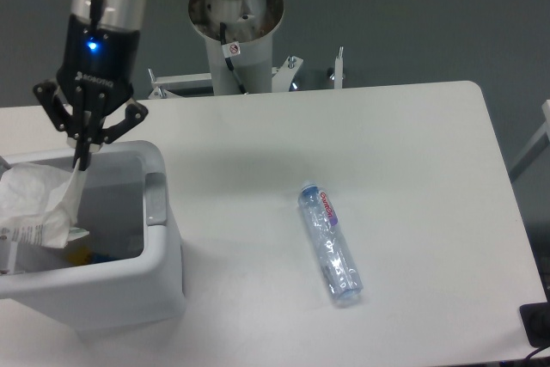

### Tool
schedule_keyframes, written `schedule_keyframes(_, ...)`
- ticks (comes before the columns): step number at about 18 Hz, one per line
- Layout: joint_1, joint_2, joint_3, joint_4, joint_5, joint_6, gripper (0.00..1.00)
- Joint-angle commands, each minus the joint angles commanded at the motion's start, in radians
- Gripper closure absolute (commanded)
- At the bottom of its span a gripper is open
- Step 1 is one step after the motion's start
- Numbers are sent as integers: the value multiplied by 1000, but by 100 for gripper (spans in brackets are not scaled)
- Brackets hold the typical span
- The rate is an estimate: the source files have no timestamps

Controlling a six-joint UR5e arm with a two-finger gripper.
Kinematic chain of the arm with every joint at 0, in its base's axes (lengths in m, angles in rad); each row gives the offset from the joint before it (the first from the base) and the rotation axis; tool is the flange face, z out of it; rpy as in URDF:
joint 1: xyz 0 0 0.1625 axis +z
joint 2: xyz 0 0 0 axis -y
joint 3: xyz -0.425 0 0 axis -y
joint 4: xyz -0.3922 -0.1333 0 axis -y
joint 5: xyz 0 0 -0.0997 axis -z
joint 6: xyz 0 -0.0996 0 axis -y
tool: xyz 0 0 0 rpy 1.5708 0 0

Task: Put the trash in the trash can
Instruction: 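Carry the tissue over the white bin and open the gripper, then move the gripper to the clear plastic bottle and lower onto it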

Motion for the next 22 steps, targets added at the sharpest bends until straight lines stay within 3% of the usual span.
schedule_keyframes(1,0,3,9,-2,-2,-14,0)
schedule_keyframes(5,11,9,34,0,-3,-57,0)
schedule_keyframes(10,279,-9,49,-2,-2,-141,0)
schedule_keyframes(13,379,-57,51,-5,2,-131,0)
schedule_keyframes(18,436,-205,11,-9,119,-48,0)
schedule_keyframes(22,439,-385,63,-11,176,142,0)
